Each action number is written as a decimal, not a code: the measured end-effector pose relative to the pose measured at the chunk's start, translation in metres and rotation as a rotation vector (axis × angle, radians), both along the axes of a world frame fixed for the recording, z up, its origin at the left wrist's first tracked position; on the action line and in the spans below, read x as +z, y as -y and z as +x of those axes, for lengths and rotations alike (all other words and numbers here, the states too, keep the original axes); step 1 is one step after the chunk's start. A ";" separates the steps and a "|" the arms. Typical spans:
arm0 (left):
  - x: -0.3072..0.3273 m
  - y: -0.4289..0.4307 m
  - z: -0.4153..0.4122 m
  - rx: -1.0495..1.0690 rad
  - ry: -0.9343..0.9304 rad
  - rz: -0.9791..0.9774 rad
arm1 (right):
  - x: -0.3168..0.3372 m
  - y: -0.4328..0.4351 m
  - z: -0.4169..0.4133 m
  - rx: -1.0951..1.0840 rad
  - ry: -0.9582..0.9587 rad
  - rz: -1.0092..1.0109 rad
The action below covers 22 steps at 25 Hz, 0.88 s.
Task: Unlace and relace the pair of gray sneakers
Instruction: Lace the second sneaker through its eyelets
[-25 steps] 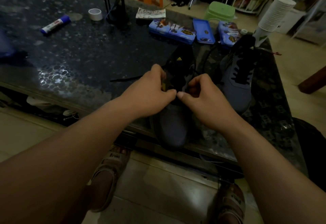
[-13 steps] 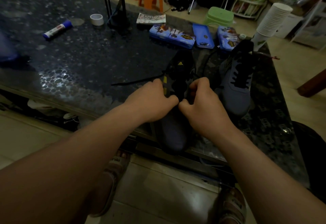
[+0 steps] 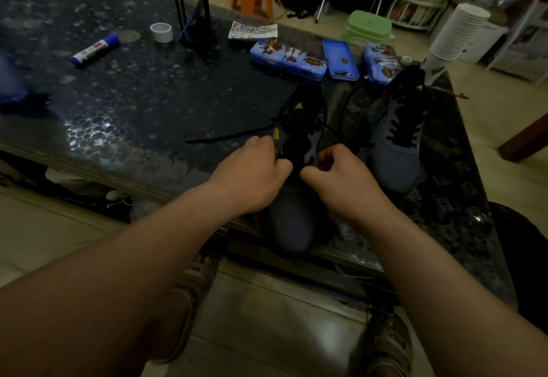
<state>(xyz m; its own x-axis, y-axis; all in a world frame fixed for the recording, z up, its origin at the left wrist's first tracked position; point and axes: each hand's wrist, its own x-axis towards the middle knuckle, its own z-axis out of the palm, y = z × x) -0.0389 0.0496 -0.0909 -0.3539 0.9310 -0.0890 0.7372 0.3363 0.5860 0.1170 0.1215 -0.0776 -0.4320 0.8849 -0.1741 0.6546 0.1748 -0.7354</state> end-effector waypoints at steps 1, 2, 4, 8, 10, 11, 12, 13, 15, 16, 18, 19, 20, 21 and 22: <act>0.000 0.001 0.000 -0.005 0.004 0.007 | -0.002 0.002 0.001 0.009 0.006 0.043; -0.001 0.002 0.001 -0.005 0.008 0.016 | -0.005 0.004 0.002 0.009 0.006 0.089; -0.002 0.003 0.001 -0.004 0.004 0.019 | -0.011 0.007 0.001 -0.011 -0.004 0.181; -0.002 0.004 -0.003 0.011 0.012 0.024 | -0.013 0.003 0.000 -0.028 0.016 0.212; 0.000 0.006 -0.006 0.020 0.032 0.101 | -0.011 0.002 0.003 -0.013 0.000 0.154; 0.002 0.007 -0.005 0.000 0.004 0.156 | -0.010 0.003 0.005 -0.013 -0.009 0.138; 0.004 0.008 -0.002 -0.032 -0.053 0.202 | -0.010 0.003 0.007 -0.015 -0.010 0.144; 0.006 0.008 0.001 -0.061 -0.120 0.228 | -0.010 0.003 0.007 -0.013 0.000 0.169; 0.007 0.007 0.005 -0.070 -0.196 0.244 | -0.011 0.003 0.005 -0.005 0.024 0.242; 0.007 0.007 0.007 -0.053 -0.181 0.251 | -0.012 0.003 0.003 0.000 0.033 0.279; 0.007 0.006 0.009 -0.008 -0.116 0.264 | -0.014 0.007 0.001 0.022 0.037 0.341; 0.006 0.006 0.010 0.007 -0.109 0.262 | -0.014 0.009 0.001 0.037 0.038 0.359; 0.006 0.006 0.010 0.012 -0.112 0.252 | -0.013 0.009 0.002 0.055 0.042 0.361; 0.006 0.005 0.008 0.008 -0.100 0.239 | -0.010 0.007 0.005 0.079 0.052 0.336; 0.007 0.004 0.005 -0.001 -0.057 0.234 | -0.008 0.002 0.009 0.106 0.060 0.285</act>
